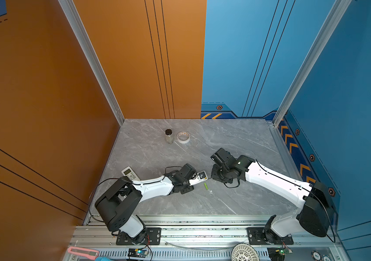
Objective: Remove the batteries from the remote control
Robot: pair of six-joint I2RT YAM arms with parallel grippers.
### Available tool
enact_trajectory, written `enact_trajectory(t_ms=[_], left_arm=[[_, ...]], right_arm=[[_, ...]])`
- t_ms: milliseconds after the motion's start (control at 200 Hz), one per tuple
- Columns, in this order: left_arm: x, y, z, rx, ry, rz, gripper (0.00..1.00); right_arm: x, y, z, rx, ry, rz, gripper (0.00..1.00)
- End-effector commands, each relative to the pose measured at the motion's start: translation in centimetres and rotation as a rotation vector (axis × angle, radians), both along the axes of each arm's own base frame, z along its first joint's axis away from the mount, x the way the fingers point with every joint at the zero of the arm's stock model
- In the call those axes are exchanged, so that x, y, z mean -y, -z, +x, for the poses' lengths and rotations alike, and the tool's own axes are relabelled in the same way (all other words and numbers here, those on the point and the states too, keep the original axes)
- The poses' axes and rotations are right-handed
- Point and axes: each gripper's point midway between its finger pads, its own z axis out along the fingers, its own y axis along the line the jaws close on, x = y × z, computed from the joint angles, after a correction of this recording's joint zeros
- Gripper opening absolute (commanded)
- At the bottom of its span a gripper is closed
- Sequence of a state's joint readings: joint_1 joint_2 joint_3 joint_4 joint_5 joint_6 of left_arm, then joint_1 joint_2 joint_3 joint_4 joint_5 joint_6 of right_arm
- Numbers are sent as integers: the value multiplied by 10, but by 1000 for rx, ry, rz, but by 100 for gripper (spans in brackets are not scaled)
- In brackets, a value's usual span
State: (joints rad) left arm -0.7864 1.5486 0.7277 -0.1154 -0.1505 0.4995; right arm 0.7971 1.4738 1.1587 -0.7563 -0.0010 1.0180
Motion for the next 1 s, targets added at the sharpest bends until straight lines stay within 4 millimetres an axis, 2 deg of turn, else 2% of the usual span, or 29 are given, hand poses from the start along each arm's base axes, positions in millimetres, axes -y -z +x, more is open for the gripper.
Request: enact_trajectory(t_ms=[0,185,345,640,996], left_arm=[[-29,35,-26,-120,-6,125,11],[-28,34,-26,-117,-6,121,11],[-29,34,-26,-117,-5,121,11],[-29,34,-26,-115,-7,118,11],[-29,34,-25,-114,-7,118,11]], right_arm=[[-7,-21,7,41,12,68,0],[-11,-20,7,27,4,74,0],[-13,-26,11,43,12,89,0],[-10,-13,6,2,7,54,0],[-3,-7,0,-25,7,22,0]])
